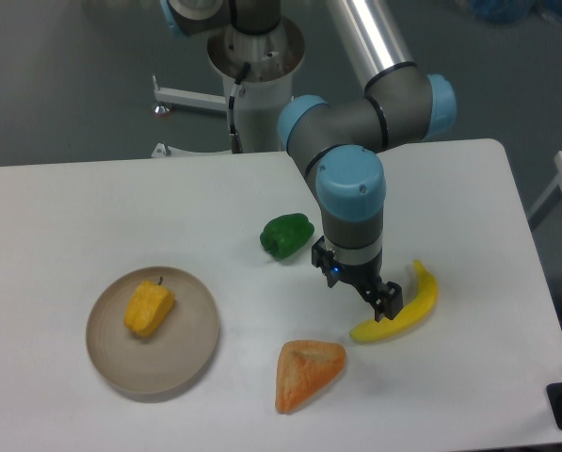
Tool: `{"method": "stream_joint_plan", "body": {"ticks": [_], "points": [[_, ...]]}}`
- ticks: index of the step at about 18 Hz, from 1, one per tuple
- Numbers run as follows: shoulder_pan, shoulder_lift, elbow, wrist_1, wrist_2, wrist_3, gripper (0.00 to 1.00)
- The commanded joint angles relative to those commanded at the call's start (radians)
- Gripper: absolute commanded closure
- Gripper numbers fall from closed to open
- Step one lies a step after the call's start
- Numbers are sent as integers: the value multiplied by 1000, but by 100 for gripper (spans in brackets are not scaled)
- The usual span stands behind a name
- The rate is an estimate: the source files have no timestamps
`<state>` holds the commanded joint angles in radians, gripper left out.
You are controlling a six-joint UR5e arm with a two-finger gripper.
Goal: Place the yellow pepper on the plate
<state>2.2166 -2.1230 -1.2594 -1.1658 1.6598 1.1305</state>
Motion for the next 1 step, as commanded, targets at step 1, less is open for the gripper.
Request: {"method": "stream_joint_plan", "body": {"ticks": [1], "points": [[0,0,0,0,0,0,0]]}}
